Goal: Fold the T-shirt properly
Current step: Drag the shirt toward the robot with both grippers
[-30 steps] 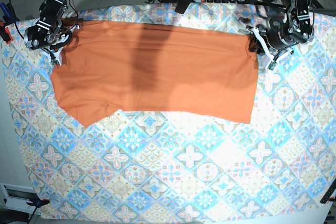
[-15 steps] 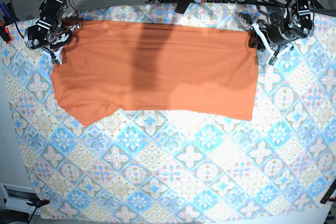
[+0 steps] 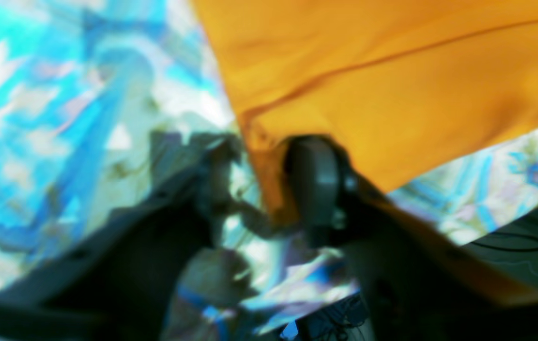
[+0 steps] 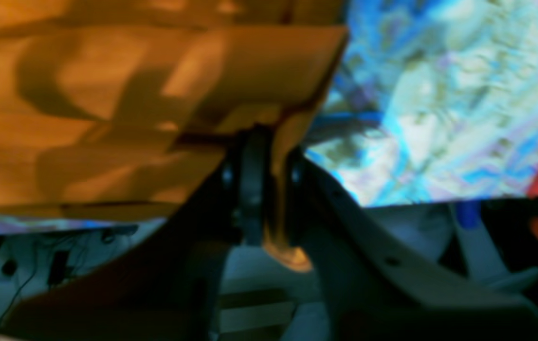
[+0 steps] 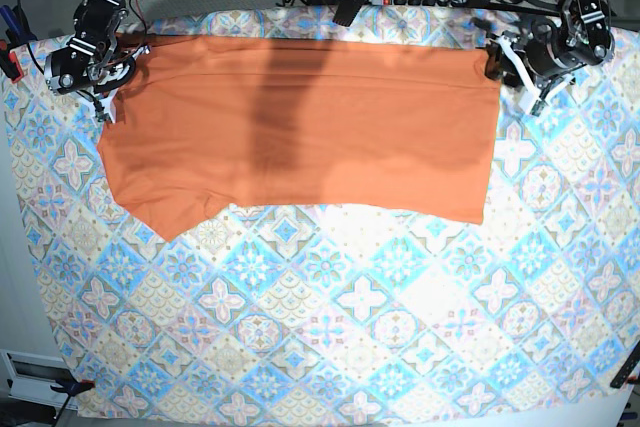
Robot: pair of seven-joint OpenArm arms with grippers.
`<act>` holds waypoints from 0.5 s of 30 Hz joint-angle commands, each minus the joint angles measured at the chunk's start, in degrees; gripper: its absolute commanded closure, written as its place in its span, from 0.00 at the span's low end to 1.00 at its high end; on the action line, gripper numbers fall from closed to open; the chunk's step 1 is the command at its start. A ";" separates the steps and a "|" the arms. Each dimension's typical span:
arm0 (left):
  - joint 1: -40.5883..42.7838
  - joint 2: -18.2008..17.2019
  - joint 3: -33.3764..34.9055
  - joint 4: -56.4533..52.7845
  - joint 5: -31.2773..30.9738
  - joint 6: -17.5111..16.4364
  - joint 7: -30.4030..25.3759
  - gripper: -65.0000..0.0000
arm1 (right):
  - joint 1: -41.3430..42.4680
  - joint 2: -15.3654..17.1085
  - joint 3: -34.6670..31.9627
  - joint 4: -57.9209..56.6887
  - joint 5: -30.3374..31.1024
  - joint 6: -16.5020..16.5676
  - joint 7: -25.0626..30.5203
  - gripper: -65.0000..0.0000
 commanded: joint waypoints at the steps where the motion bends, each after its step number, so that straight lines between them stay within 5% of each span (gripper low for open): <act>1: 0.47 -0.79 -0.38 -0.21 3.76 2.00 2.96 0.54 | 0.40 1.17 0.18 2.14 -0.82 -0.29 -0.29 0.82; 6: 0.38 -0.79 -0.38 -0.21 3.76 2.00 2.96 0.52 | 0.31 1.26 0.18 6.44 -0.82 -0.29 -0.38 0.69; 15: 0.38 -2.64 -0.38 -0.21 3.58 2.00 2.96 0.52 | 0.49 1.43 0.27 9.34 -0.82 -0.29 -0.56 0.67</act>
